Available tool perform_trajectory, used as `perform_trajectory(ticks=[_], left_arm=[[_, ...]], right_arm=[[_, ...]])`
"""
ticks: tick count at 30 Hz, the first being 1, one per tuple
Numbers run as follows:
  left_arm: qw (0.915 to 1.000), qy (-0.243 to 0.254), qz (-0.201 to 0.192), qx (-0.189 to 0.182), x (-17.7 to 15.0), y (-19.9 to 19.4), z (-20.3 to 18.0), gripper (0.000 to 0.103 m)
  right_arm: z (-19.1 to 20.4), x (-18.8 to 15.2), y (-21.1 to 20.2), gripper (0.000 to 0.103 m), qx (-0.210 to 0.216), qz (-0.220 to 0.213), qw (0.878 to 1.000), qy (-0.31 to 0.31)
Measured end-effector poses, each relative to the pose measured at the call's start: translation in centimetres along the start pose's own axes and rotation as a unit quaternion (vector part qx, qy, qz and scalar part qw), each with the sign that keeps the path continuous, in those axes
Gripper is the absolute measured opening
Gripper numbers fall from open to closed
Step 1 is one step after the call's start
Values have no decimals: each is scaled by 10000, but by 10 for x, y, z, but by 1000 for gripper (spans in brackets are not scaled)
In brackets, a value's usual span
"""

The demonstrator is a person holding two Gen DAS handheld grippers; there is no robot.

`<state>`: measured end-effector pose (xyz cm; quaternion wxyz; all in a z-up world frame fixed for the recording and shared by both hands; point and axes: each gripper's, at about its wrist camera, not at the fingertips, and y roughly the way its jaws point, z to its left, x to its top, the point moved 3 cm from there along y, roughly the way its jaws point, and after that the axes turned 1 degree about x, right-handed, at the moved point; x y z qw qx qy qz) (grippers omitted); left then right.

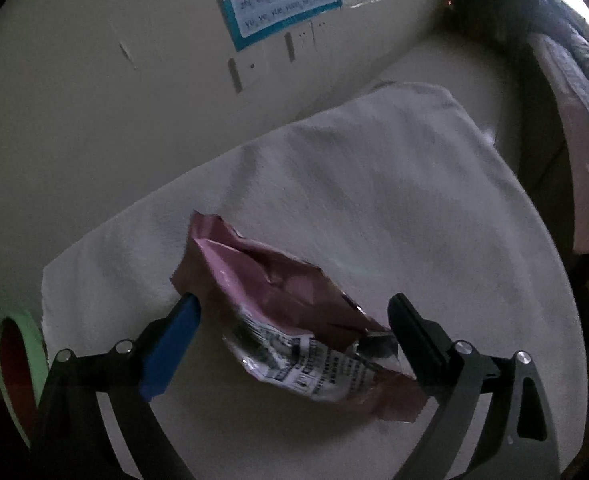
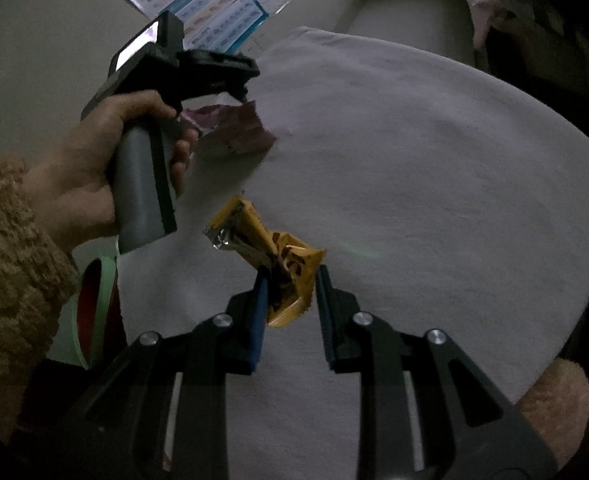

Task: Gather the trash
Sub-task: 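Grasp the pink printed wrapper with the left gripper while the right holds the yellow wrapper, then carry the pink and yellow wrappers over the green bin and open both grippers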

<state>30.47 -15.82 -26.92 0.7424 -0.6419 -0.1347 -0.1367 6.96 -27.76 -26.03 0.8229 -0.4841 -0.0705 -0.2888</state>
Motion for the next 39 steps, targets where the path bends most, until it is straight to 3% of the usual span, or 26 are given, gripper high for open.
perform_trajectory(ticks=[3,12,14,16,22,34,35,37,39], left_arm=[[9998,-163,-72,-99,-5,-3,2,89],[9971,-455,-294,-535,-16,-16,22,56],[9969,-423,-339,-571,-19,-18,28,18],[9950,-469,-184,-859,-23,-17,35,0],[9885,-706,-84,-1334,-41,-20,64,0],[9799,-138,-1002,-1722,-81,-101,104,0],[9794,-35,-1016,-1746,-81,-101,99,4],[9777,76,-1076,-1803,-82,-100,88,45],[9771,96,-1079,-1833,-84,-96,80,50]], right_arm=[[-5,1,-5,24,2,-56,10000,82],[-2,0,-8,24,-21,-95,9999,73],[1,0,-10,24,-47,-125,9999,37],[5,0,-14,24,-70,-162,9998,-14],[13,-2,-17,24,-146,-210,9996,-77],[34,-6,-30,24,-321,-351,9984,-312],[32,-8,-29,24,-350,-316,9985,-292],[29,-8,-28,24,-394,-273,9986,-243],[25,-7,-28,24,-423,-287,9985,-181]])
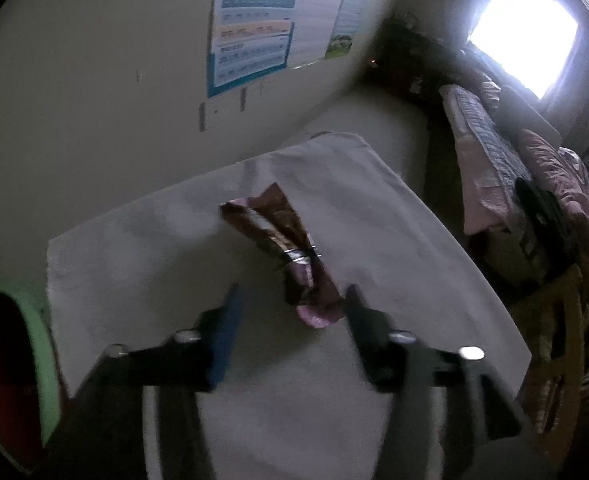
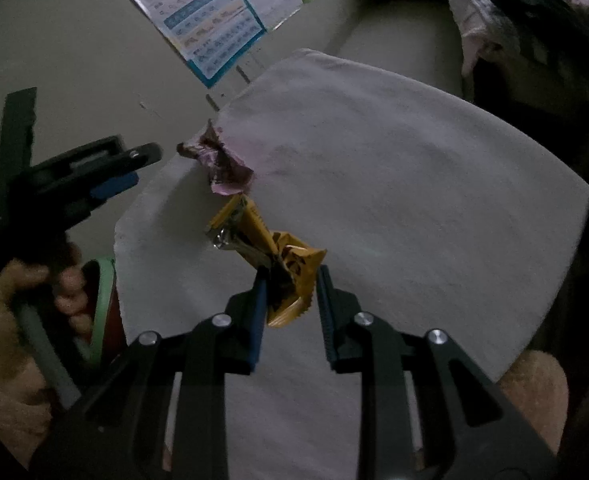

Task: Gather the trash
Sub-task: 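Carry the pink and yellow wrappers over the green bin and open both grippers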

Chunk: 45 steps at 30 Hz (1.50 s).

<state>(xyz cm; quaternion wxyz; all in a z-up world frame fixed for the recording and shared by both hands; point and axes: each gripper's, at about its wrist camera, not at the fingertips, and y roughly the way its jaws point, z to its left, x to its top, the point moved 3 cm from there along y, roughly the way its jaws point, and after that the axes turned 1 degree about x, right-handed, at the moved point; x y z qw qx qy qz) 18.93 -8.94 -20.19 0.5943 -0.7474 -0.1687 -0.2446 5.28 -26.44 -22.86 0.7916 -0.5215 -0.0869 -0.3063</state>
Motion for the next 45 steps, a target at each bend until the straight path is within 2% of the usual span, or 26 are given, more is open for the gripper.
perform_trajectory(ticks=[4,8,10,11,12,13,15,22,27,31,39,45], left_arm=[[9987,-179,483,-52,-6,46,-7,50],[9973,-313,654,91,-9,72,-7,44],[9964,-337,770,109,-9,81,-6,25],[9961,-359,801,111,-9,83,-6,20],[9958,-402,825,83,-9,84,-4,6],[9956,-432,829,58,-9,83,-3,0],[9960,-454,774,26,-10,79,-1,0],[9992,-342,179,-119,-15,17,9,0],[9972,385,-601,219,-22,-51,12,0],[9921,631,-1026,347,-28,-97,23,0],[9864,470,-1444,622,-32,-153,74,0],[9841,7,-1488,968,-46,-175,140,0]], right_arm=[[-9,0,0,24,-23,8,9999,105],[-17,0,1,25,23,42,9997,220],[-21,0,3,25,50,64,9996,270],[-23,0,5,25,65,79,9995,310],[-24,0,5,24,78,88,9994,339],[-25,0,6,25,94,95,9993,362],[-25,0,6,25,106,93,9992,378],[-20,3,-1,25,142,-17,9993,350],[1,8,-12,24,184,-147,9996,151],[27,11,-16,24,295,-178,9994,-86],[106,9,-3,27,558,-6,9942,-920],[182,0,25,27,892,294,9831,-1570]])
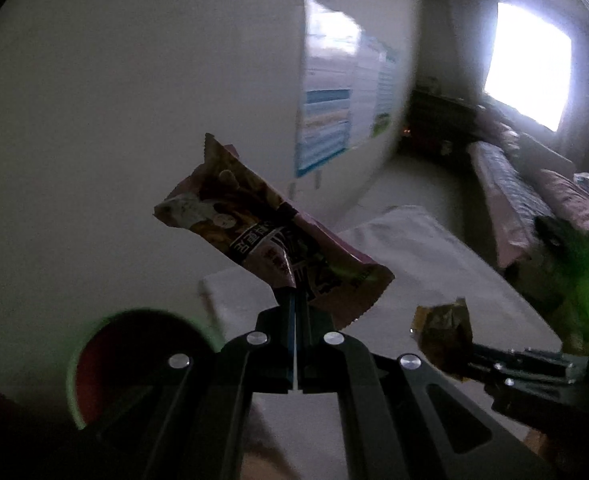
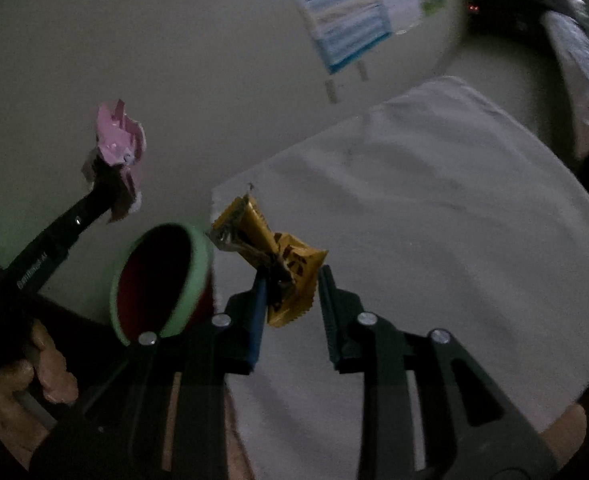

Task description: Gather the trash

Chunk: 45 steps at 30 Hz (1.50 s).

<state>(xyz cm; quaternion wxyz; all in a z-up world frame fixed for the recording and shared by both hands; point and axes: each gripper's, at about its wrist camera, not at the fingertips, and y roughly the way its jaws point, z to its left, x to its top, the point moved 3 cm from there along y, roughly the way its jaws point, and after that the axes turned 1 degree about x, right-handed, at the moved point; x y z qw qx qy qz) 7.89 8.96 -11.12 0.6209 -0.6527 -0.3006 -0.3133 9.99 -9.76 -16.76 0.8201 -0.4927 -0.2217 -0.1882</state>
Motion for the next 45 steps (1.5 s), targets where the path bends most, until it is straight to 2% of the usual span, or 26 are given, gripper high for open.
perform_trajectory(ticks=[7,13,18,26,40,42,43,45], left_arm=[[9965,-515,348,566,-29,5,87,0],[9918,-845,641,713,-51,20,130,0],[9897,-965,811,679,-65,35,136,0],[9875,-1061,992,617,-81,47,143,0],[9788,-1230,1467,734,-109,71,151,0],[9780,-1221,1506,776,-110,72,153,1],[9777,-1222,1498,820,-111,71,153,1],[9769,-1221,1525,866,-110,72,151,2]], right_arm=[[71,11,52,27,416,399,9973,-456],[114,14,89,27,569,770,9925,-759],[130,15,106,27,491,922,9894,-1007],[132,14,118,27,409,1089,9885,-968],[153,20,135,27,445,1194,9851,-1155],[155,20,138,31,460,1211,9844,-1189],[156,21,138,39,455,1203,9845,-1189],[157,23,138,44,514,1161,9855,-1127]])
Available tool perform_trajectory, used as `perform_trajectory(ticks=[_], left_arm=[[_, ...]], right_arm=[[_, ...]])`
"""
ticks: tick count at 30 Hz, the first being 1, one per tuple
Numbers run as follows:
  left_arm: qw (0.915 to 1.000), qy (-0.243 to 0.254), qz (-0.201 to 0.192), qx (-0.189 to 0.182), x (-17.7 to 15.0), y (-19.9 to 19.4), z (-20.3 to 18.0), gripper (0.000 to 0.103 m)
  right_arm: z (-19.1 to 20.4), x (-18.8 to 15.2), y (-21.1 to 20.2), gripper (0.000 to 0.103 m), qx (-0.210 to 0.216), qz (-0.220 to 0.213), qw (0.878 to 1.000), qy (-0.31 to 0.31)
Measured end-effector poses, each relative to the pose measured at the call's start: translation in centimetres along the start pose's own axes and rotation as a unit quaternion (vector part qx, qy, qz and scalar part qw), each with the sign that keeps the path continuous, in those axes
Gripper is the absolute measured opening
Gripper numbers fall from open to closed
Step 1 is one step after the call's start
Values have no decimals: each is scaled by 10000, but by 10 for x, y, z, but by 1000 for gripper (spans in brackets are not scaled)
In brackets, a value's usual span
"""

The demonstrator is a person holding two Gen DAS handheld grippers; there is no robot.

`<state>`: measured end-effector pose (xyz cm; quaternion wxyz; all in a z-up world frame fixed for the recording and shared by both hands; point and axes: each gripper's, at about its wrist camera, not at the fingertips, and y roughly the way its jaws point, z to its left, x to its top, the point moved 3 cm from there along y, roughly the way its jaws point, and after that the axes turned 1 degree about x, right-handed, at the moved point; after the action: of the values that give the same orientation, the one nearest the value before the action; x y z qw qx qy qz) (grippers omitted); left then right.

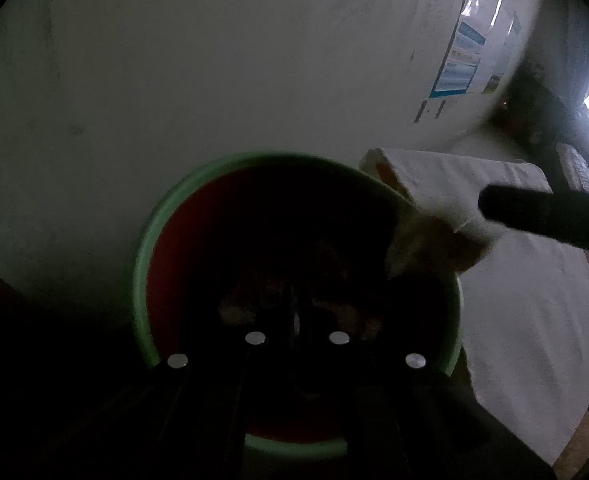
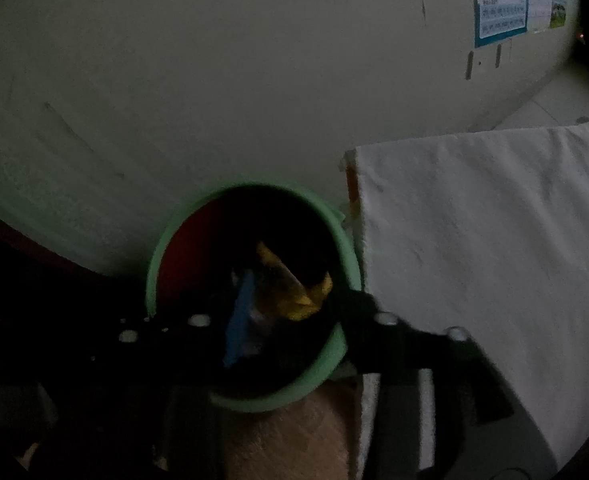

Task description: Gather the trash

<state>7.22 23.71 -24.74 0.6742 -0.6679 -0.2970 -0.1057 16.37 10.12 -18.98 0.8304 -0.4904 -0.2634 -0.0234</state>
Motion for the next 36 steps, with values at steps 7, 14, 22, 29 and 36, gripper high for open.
perform_trajectory(ticks=[7,14,22,29,36], left_arm=[[9999,-18,63,128,-5,-2,-3,20],[9998,63,-184,33,-1,-27,-27,30],[9827,747,-1578,-620,30,-122,-130,73],[9371,821,-3027,-1530,52,-222,-232,95],[9245,648,-3346,-1708,51,-272,-282,95]], right_arm=[[-11,-5,-23,53,97,-209,9995,196],[-50,-31,-91,67,-252,-875,9950,420],[-117,-77,-208,99,-1089,-2182,9667,773],[-163,-120,-318,99,-2148,-3511,9049,1088],[-158,-150,-375,99,-3240,-4552,8285,382]])
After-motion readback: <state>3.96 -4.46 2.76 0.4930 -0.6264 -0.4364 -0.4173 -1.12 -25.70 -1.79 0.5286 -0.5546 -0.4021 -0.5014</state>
